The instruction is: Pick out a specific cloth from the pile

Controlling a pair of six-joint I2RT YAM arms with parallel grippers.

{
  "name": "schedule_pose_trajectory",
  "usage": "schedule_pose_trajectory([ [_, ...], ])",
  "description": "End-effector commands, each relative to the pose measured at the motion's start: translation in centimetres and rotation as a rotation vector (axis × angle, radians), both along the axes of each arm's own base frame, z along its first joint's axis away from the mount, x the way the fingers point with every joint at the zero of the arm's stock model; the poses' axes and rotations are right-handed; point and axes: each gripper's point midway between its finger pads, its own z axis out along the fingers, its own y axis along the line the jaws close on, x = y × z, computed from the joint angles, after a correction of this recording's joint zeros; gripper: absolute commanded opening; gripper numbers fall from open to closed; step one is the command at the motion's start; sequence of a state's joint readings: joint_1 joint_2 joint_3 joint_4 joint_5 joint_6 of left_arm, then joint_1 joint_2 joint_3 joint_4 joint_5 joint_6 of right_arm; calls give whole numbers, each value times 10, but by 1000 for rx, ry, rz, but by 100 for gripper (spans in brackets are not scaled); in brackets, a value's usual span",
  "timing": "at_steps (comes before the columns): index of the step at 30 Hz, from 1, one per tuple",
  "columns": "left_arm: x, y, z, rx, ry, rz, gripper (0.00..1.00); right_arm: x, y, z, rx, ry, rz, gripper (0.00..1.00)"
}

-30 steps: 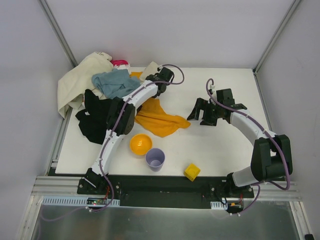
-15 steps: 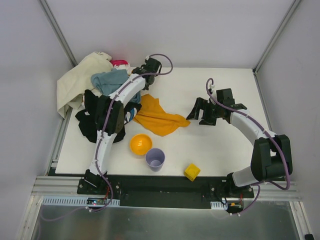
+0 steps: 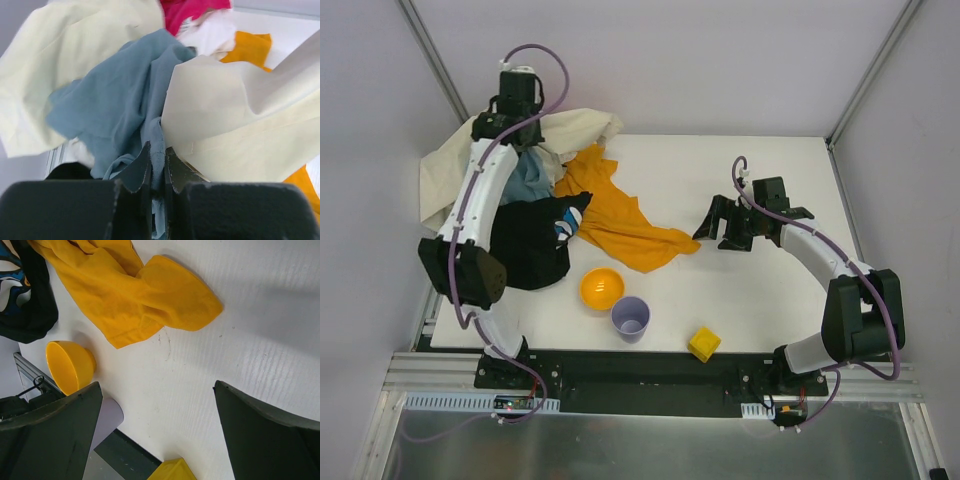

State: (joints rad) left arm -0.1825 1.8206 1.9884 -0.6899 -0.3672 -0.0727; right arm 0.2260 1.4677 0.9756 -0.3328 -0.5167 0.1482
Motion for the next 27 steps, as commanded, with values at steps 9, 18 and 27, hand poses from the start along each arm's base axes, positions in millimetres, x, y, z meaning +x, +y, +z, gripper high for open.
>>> schedule_pose_trajectory([
  [9,-106,131,-68,-159,144,374,0,8,11,25,18,-70,20,96],
  [18,-144,154,-148,-499,277,489,0,9,41,37,-12,-96,85,96],
  [27,-145,141,-155,-576,282,470,0,12,74,39,-38,-114,130,96],
])
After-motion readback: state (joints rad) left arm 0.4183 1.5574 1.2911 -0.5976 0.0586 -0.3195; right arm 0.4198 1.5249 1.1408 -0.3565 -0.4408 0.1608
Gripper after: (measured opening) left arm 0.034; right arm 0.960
